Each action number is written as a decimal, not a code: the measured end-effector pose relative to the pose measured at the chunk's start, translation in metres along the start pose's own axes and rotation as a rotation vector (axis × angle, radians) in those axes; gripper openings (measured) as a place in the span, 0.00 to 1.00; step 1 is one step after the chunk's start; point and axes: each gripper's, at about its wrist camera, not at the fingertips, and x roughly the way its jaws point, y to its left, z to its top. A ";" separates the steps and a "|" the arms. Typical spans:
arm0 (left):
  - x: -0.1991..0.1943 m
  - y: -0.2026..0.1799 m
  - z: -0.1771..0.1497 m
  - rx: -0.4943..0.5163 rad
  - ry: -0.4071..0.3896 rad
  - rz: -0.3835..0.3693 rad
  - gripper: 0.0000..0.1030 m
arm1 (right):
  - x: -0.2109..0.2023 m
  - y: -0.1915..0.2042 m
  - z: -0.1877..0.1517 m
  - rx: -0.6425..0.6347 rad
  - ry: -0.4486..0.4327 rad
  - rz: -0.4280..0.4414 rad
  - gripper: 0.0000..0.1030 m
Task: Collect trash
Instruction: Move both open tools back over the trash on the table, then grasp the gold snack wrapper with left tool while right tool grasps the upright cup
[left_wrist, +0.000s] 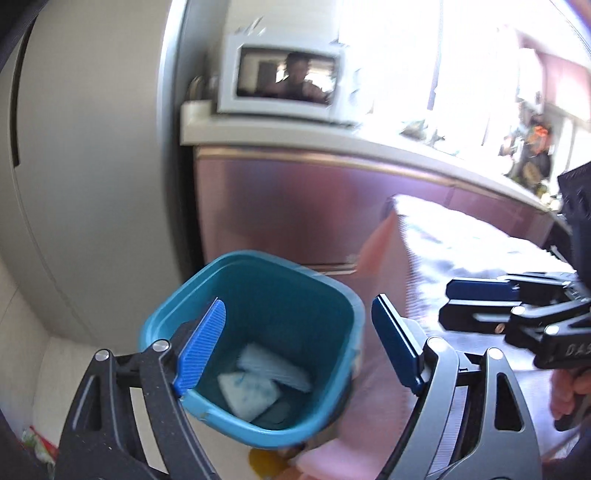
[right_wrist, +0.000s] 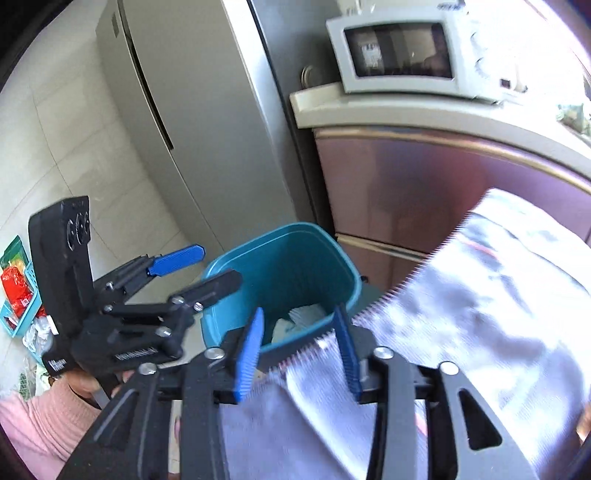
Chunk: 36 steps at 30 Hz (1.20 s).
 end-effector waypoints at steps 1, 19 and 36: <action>-0.006 -0.008 0.001 0.009 -0.013 -0.020 0.79 | -0.012 -0.003 -0.005 0.003 -0.019 -0.013 0.39; -0.053 -0.212 -0.028 0.213 0.035 -0.414 0.80 | -0.214 -0.087 -0.115 0.208 -0.271 -0.387 0.42; -0.011 -0.316 -0.033 0.301 0.160 -0.512 0.80 | -0.268 -0.157 -0.146 0.276 -0.336 -0.559 0.43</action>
